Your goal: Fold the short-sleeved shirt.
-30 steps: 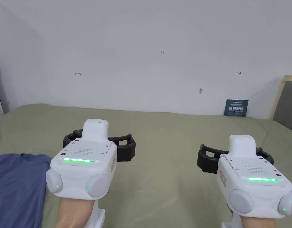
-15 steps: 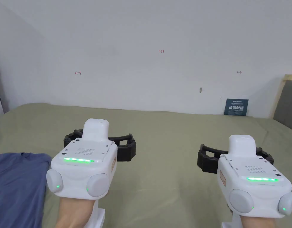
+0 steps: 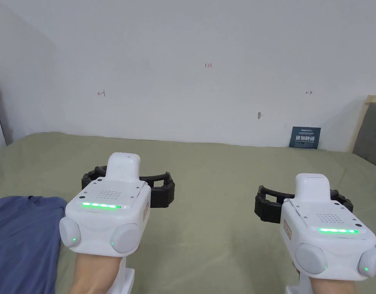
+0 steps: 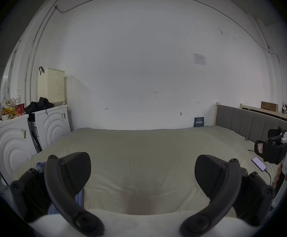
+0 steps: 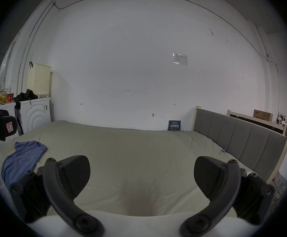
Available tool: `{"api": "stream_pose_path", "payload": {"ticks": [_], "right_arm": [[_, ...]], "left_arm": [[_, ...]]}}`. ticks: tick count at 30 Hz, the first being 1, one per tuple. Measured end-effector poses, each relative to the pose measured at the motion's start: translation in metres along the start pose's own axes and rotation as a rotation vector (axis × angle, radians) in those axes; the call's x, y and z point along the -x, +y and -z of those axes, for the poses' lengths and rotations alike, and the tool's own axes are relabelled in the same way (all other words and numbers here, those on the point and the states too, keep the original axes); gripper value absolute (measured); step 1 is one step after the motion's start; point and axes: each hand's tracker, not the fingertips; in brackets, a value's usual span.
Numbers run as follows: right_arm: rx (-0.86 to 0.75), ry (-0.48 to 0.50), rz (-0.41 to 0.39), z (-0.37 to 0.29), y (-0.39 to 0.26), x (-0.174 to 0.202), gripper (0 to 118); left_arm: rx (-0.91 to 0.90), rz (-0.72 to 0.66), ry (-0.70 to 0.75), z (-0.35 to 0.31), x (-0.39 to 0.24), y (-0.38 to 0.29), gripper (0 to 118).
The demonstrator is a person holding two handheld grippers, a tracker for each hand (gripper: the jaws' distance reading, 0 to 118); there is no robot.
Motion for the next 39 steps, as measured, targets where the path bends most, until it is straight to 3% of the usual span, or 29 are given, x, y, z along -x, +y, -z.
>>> {"api": "stream_pose_path", "payload": {"ticks": [39], "right_arm": [[-0.005, 0.0, 0.004, -0.0008, -0.0011, -0.0011, 118]], "left_arm": [[-0.01, -0.003, 0.0, -0.0003, 0.0012, 0.001, 118]]}}
